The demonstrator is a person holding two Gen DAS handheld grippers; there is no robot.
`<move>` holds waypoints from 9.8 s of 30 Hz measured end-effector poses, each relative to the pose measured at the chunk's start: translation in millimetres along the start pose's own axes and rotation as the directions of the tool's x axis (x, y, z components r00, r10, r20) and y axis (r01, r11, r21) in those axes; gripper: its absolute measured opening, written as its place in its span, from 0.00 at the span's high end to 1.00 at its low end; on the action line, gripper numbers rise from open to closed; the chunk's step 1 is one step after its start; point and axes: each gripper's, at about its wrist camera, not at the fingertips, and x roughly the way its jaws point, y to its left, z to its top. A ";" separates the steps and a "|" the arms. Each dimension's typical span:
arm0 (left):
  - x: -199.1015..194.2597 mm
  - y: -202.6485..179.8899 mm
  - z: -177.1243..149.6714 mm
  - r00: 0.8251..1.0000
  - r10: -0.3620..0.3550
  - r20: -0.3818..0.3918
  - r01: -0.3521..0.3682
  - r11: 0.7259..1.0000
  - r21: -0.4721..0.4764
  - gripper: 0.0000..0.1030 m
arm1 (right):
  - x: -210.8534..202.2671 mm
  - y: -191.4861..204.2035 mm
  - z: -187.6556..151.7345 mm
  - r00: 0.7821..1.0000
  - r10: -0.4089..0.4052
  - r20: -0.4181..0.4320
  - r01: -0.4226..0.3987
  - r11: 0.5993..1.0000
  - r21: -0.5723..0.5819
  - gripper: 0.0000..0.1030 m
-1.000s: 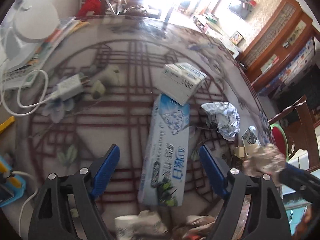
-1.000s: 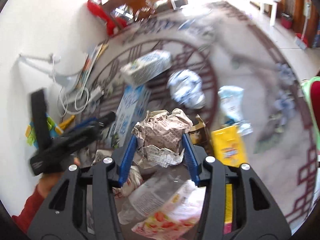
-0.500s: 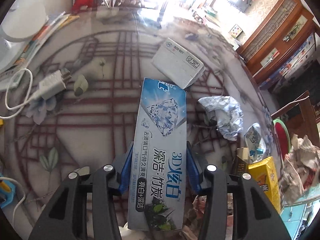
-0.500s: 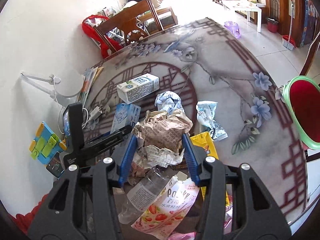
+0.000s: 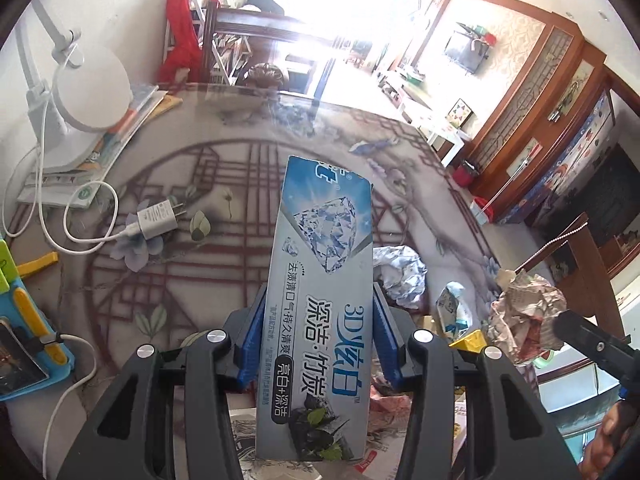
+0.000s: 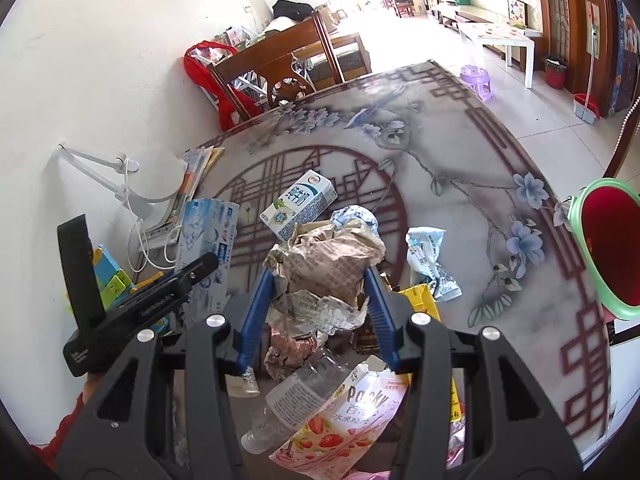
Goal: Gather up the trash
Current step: 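Carry the brown paper into the bin and open the right tool while the left tool holds the toothpaste box, then lower the toothpaste box over the bin and open the left tool, then grasp the crumpled pink wrapper with the right tool while the left tool grasps the patterned paper cup, then carry the wrapper into the bin and release it while the left tool carries the cup over the bin, then lower the paper cup into the red bin and open the left tool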
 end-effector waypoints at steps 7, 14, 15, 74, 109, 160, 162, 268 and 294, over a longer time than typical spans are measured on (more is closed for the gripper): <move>-4.5 -9.0 1.9 1.000 -0.009 0.012 0.009 1.000 0.022 0.57 | -3.6 -7.2 0.7 1.000 0.003 0.015 -0.004 1.000 0.022 0.55; -8.2 -12.7 -1.2 1.000 -0.014 0.013 0.014 1.000 0.014 0.57 | -3.4 -12.2 -3.2 1.000 0.007 0.006 -0.007 0.999 0.045 0.55; -9.3 -13.5 -0.6 1.000 -0.016 0.016 0.015 1.000 0.014 0.57 | -3.2 -12.8 -3.6 1.000 0.007 0.005 -0.007 0.999 0.046 0.55; 98.3 -304.1 -17.9 0.974 -0.167 -0.155 0.201 0.950 0.240 0.56 | -87.3 -376.6 42.0 0.916 -0.400 0.023 0.367 0.860 0.354 0.27; 67.7 -327.8 -13.6 0.975 -0.201 -0.095 0.219 0.941 0.257 0.27 | -118.6 -349.5 52.0 0.881 -0.450 0.145 0.401 0.873 0.277 0.16; -11.7 89.2 -71.0 0.981 0.092 -0.173 -0.122 0.978 -0.169 0.27 | 152.8 38.3 -49.2 0.884 -0.038 -0.466 -0.054 0.982 -0.183 0.74; -8.4 86.8 -72.7 0.981 0.081 -0.179 -0.111 0.980 -0.166 0.28 | 144.8 32.9 -45.4 0.890 -0.007 -0.456 -0.066 0.987 -0.145 0.76; 140.2 -423.4 -36.8 0.904 -0.282 -0.321 0.402 0.816 0.415 0.54 | -133.5 -403.8 23.8 0.840 -0.539 0.057 0.487 0.797 0.358 0.28; 85.8 -362.4 -29.0 0.940 -0.247 -0.234 0.317 0.886 0.338 0.22 | -149.7 -343.3 21.5 0.809 -0.581 0.091 0.548 0.801 0.241 0.25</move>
